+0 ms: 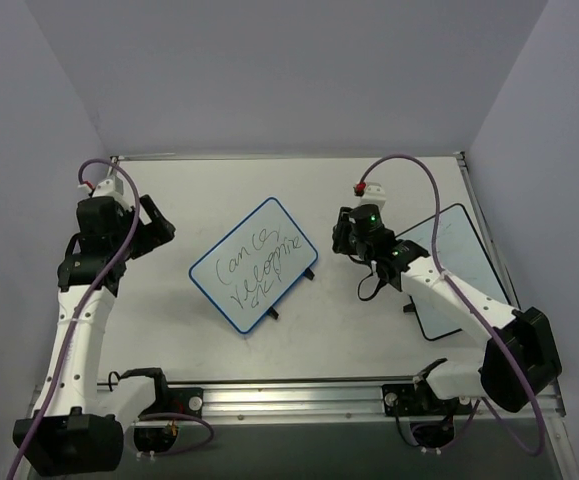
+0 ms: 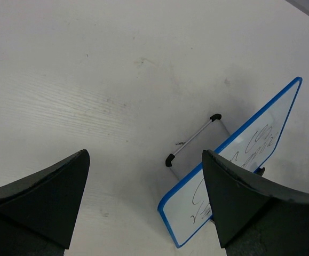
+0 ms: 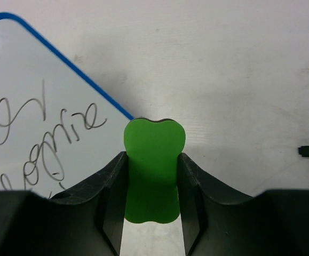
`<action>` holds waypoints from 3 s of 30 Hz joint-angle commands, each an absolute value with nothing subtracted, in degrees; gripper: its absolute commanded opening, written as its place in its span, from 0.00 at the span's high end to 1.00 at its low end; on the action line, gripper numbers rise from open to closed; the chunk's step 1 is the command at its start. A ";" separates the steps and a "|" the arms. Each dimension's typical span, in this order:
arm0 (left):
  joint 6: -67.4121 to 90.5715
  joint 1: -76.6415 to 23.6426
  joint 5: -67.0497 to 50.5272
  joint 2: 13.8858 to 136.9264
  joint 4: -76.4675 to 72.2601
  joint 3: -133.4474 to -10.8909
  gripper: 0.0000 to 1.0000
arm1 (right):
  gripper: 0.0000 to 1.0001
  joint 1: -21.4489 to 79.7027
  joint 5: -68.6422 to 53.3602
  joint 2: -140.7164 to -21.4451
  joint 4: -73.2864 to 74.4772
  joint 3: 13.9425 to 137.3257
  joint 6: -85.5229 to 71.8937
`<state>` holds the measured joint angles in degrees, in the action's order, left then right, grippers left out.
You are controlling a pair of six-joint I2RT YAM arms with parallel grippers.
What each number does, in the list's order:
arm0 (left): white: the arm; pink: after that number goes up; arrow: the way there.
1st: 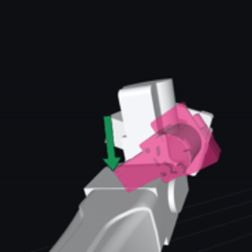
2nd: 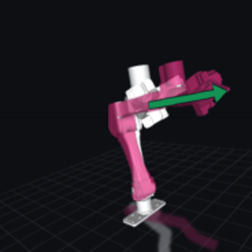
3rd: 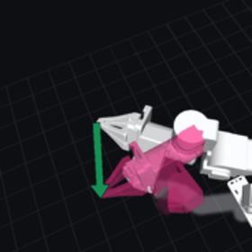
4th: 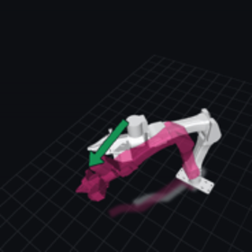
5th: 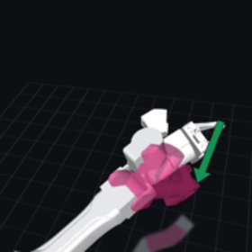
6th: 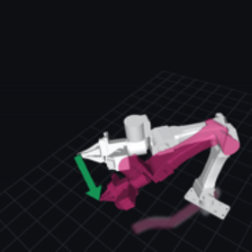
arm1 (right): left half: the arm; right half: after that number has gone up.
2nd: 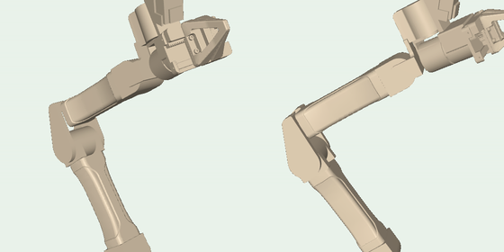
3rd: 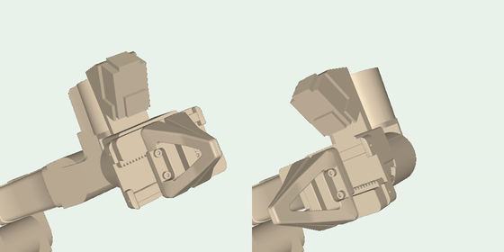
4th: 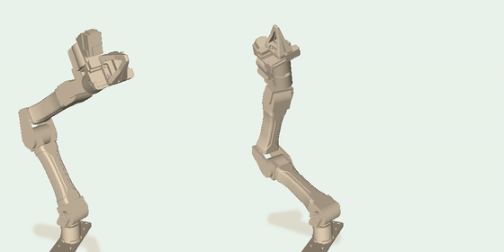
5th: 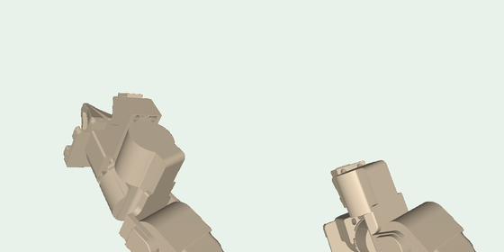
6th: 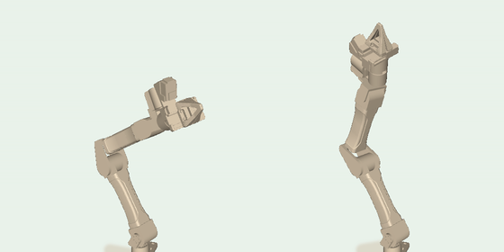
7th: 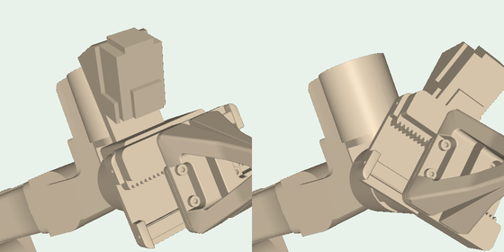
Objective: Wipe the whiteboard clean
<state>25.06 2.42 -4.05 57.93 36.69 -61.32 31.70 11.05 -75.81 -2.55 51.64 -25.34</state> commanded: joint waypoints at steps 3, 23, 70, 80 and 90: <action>29.51 3.25 -3.95 62.66 33.67 -62.84 0.04 | 0.85 38.40 13.80 -78.21 -5.09 54.57 -27.68; 38.05 -3.34 -1.32 68.20 22.41 -53.35 0.28 | 0.87 64.59 22.49 -101.07 -12.83 73.55 -28.57; 38.76 -7.21 -3.16 68.38 17.23 -48.78 0.98 | 0.98 69.61 31.90 -106.17 -31.81 67.50 -26.02; 38.32 -8.00 -3.78 68.38 16.88 -49.04 0.98 | 1.00 67.24 32.70 -104.86 -33.13 64.52 -26.45; 37.88 -9.75 -4.04 69.26 16.44 -49.57 0.98 | 1.00 63.55 32.70 -101.69 -34.45 60.30 -27.33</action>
<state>38.52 -9.19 -3.42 69.19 19.31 -48.71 64.71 29.89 -104.97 -33.21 61.23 -26.92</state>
